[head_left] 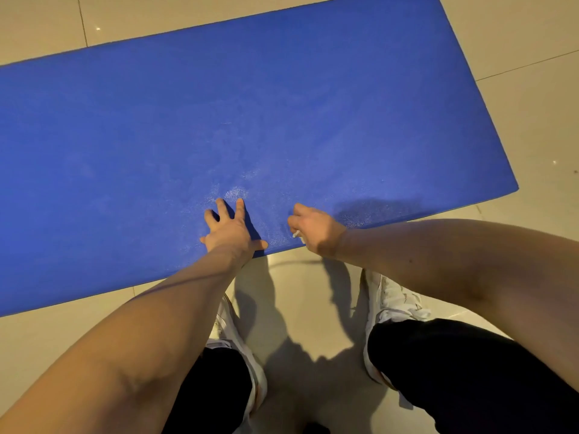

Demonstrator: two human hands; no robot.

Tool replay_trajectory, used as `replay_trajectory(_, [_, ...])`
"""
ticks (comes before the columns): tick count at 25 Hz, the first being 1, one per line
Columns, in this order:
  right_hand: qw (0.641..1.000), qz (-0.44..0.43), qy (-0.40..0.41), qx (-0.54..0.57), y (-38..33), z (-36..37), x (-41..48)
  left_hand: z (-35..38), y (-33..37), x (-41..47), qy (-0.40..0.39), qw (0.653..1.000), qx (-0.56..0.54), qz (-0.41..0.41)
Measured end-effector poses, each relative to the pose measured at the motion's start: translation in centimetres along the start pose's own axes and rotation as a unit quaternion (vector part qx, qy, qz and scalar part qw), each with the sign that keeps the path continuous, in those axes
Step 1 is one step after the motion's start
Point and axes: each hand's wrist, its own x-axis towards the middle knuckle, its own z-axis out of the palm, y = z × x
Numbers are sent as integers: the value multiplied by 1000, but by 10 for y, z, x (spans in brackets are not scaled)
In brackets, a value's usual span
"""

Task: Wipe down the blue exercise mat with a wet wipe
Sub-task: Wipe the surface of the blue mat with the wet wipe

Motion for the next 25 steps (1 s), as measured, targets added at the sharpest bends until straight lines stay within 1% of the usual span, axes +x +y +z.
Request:
replay_trajectory(4, [998,-48,-22,-16,-23,11,17,-2,-4,-3,7,1000,19,11])
replay_trajectory(6, [996,-79,-32,-30,-14,4,16,-3,-9,-5,13,999,35,22])
replay_trajectory(9, [990,-101,-66,-79,10,-13,6,-3,-16,-5,17,998,45,36])
replay_trajectory(11, [989,-112,-59,-77,26,-24,-6,-5,-20,-6,13,997,52,48])
replay_trajectory(13, [989,-114,-55,-78,40,-29,-15,-8,-27,-6,11,996,72,59])
replay_trajectory(16, [988,-82,-67,-114,41,-32,-13,-12,-40,-4,15,991,97,86])
replay_trajectory(18, [991,-86,-55,-83,29,-23,-5,-12,-49,-3,23,991,92,93])
replay_trajectory(21, [991,-131,-7,-25,5,3,7,-10,-57,-2,28,995,64,68])
replay_trajectory(22, [991,-131,2,-21,-5,10,13,-10,-59,-2,26,997,53,55])
replay_trajectory(25, [996,-86,-25,-8,-31,14,30,-11,-64,1,23,998,36,45])
